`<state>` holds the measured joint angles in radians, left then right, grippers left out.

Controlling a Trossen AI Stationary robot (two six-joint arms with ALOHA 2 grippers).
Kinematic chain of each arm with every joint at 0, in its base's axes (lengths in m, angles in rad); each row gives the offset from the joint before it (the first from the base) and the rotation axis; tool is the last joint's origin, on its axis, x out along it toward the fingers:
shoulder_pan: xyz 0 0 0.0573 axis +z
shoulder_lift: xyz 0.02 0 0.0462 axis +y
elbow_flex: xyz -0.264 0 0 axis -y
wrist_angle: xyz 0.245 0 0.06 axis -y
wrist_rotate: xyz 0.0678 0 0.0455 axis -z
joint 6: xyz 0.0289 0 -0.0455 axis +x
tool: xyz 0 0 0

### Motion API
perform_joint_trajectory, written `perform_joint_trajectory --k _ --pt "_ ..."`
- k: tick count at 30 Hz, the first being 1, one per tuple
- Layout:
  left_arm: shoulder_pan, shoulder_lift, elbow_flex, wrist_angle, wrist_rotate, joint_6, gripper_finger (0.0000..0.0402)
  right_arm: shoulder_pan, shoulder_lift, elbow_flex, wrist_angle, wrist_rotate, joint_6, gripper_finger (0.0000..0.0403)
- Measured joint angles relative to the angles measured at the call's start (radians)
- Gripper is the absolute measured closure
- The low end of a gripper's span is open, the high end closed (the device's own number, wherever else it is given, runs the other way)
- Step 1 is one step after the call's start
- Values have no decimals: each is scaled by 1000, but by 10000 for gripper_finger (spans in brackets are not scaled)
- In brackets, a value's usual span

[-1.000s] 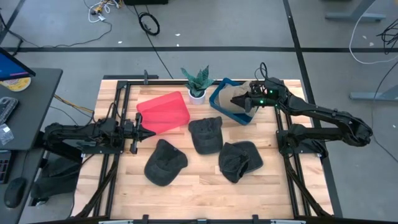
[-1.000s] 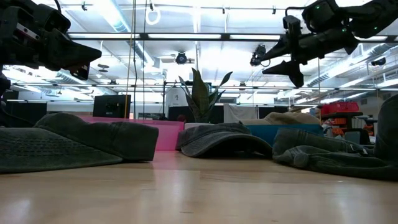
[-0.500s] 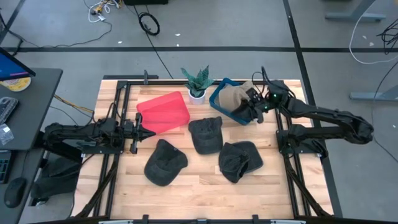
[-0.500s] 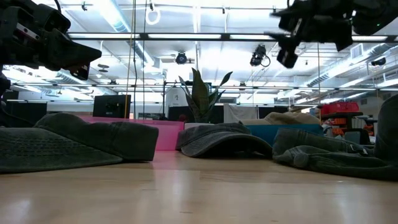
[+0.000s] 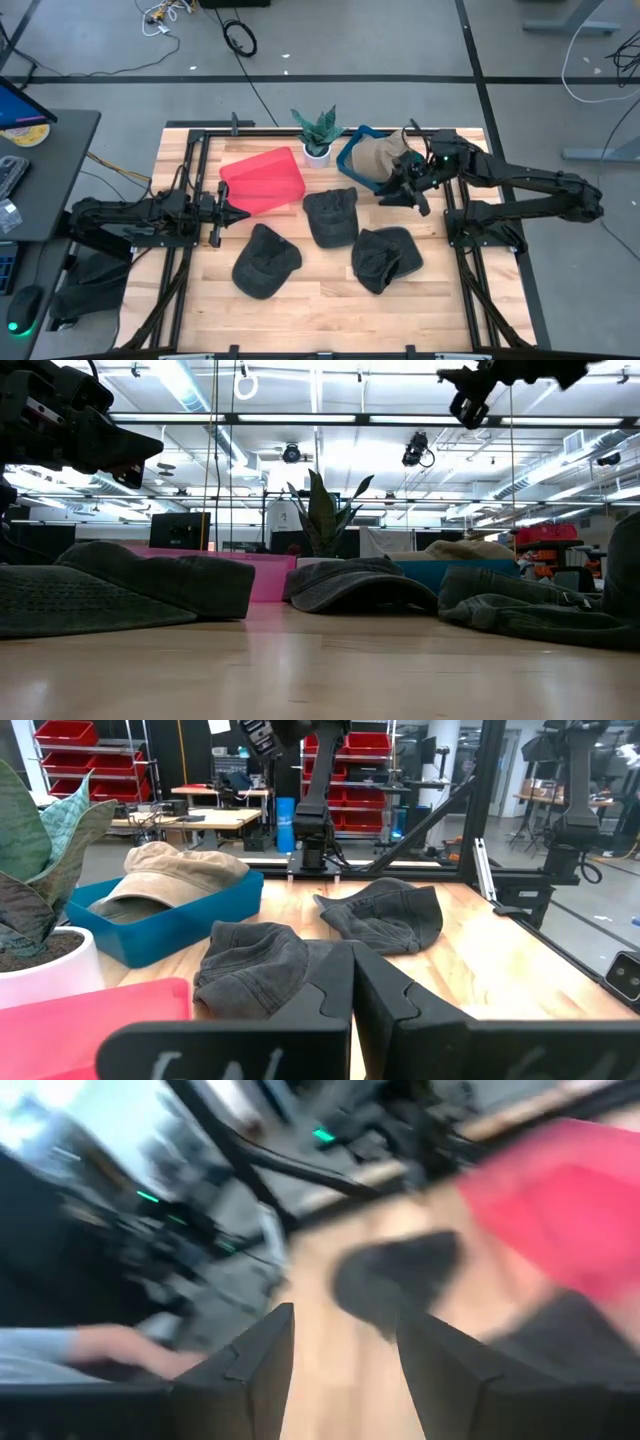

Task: Pick & Place hat
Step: Put the right black cap into the pink bin

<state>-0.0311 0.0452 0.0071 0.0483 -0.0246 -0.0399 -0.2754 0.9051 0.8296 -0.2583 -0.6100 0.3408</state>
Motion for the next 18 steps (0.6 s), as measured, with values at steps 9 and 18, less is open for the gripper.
perform_joint_trajectory --k 9,18 --pt "0 0 0 0 0 0 399 144 1 95 -444 352 -167 222" --pt "0 0 0 0 0 0 399 225 17 -11 -550 461 -93 222"
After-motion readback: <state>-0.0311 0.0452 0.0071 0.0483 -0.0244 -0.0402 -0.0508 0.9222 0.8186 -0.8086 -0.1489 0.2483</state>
